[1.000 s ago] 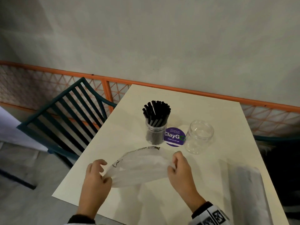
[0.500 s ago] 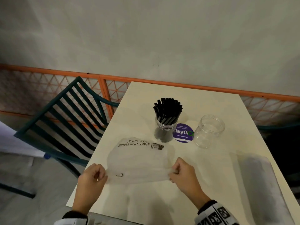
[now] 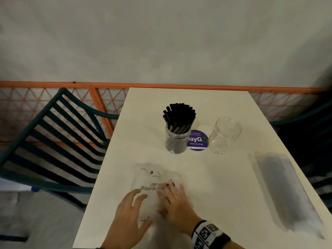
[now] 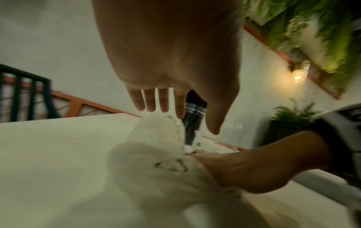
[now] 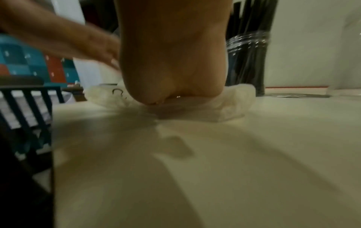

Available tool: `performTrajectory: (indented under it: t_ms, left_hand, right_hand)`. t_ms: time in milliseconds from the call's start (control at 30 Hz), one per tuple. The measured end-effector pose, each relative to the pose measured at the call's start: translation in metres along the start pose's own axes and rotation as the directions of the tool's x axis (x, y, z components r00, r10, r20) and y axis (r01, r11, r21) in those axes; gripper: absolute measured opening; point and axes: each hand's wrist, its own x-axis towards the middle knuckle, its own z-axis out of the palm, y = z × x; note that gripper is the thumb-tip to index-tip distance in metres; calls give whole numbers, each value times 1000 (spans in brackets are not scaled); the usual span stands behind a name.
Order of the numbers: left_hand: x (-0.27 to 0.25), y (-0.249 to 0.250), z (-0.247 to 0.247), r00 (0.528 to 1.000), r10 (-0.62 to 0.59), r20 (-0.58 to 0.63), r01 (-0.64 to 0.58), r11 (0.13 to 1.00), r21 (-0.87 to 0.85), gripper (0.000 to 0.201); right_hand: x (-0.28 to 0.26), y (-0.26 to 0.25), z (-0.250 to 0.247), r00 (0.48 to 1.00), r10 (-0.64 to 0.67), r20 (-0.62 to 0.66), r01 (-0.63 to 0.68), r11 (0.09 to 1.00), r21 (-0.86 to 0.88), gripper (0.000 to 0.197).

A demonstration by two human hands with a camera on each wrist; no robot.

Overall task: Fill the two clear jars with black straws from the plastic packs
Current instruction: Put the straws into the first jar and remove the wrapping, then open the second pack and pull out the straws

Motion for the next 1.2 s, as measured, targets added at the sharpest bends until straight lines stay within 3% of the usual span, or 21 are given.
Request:
performTrajectory:
  t_ms: [67,167,200,267,333,400,500,600,667,700,733,767,833,967,1067,1133,1200]
  left_hand:
    - [8,12,11,994,50,101,-62,991,117,56]
    - [13,3,35,954,22,299,-80,980,183,59]
    - [12,-7,41,953,30,301,-87,980,179,59]
    - [11,-23,48,962,13,271,-66,980,189,60]
    - [11,-22,48,949,-26,313,-37,980,196,61]
    - [14,-12,37,925,-102,367,30,980,199,62]
    - [28,1,16,921,-157,356,109,983,150,52]
    - [45,33,3,967,-148,210,138,989,58,47]
    - [55,70,-2,984,-94,151,99,995,-22,39]
    - [66,104,7,988,-82,127,93,992,-80,31]
    - [69,114,5,989,-102,105,117,983,-142,24]
    - [76,132,12,987,-122,100,140,972,-189,22]
    - [83,137,18,987,-119,108,144,954,-263,20]
    - [101,160,39,988,-61,142,109,929,-355,16]
    - [115,192,57,977,-81,196,165,872,-460,21]
    - [125,208,63,964,-159,213,252,802,-542,20]
    - [134,221,63,939,-261,224,344,720,-603,22]
  right_hand:
    - [2,-5,5,1000,-7,31,7,1000,-8,60]
    - [0,-3,-3,998,-43,35,44,999,-24,60]
    - [-3,0,-11,994,-99,34,97,994,54,67]
    - [-11,9,-29,980,-182,-83,199,902,384,68]
    - [-22,26,-49,971,-21,-240,165,785,597,48]
    - [-38,62,-54,876,235,-421,105,758,643,38]
    - [-65,138,-58,644,533,-549,-126,782,611,20]
    - [-101,214,-67,464,738,-489,-463,673,577,30]
    - [-122,255,-67,362,860,-361,-587,511,628,41]
    - [-140,287,-65,321,908,-269,-634,417,651,51]
    - [-143,296,-59,316,932,-174,-666,349,660,63]
    - [-149,311,-56,330,941,-78,-694,298,655,74]
    - [-148,310,-45,416,906,81,-691,258,676,88]
    - [-138,307,-46,602,788,130,-579,318,751,94]
    - [-132,309,-55,768,633,97,-522,532,667,70]
    - [-126,303,-60,866,500,-31,-403,731,551,71]
    - [-120,295,-64,915,345,-210,-235,877,418,70]
